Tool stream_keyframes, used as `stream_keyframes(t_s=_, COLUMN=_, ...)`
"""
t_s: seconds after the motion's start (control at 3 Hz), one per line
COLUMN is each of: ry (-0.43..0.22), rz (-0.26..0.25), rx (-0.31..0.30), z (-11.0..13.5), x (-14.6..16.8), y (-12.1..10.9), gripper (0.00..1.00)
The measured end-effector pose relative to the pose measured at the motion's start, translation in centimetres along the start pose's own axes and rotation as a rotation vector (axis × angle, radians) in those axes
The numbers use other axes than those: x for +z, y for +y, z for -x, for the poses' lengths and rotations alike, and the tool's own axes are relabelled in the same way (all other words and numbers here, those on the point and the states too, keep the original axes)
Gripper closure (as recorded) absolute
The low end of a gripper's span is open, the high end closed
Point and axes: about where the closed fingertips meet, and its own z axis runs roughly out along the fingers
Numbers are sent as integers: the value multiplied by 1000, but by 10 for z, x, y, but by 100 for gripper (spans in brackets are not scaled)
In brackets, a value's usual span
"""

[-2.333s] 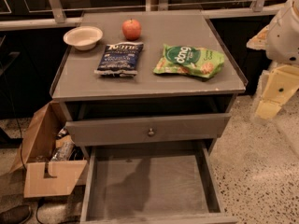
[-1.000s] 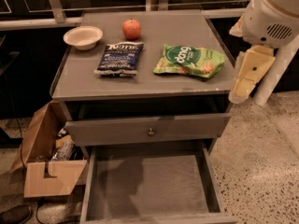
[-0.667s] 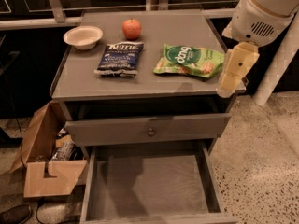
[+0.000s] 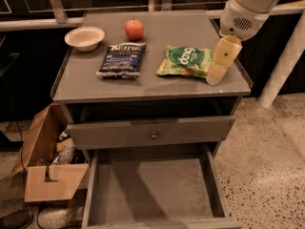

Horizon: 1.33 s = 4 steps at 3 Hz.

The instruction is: Place green rice chip bag into middle drawer

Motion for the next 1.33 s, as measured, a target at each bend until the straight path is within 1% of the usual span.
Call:
stream_keyframes(t_s=0.33, ry=-27, rz=-7, rx=-4, z=9, x=2, y=-8, gripper=0)
stream_keyframes(t_s=0.67, ry=-58, rz=-16, rx=-18, z=34, x=9, y=-26, gripper=0)
stream_keyframes(t_s=1.0, ry=-65, rz=-7, rx=-34, z=56, x=21, y=-38, gripper=0)
stream_keyframes(t_s=1.33, ry=-53, rz=9, rx=-38, z=65, x=38, y=-45, gripper=0)
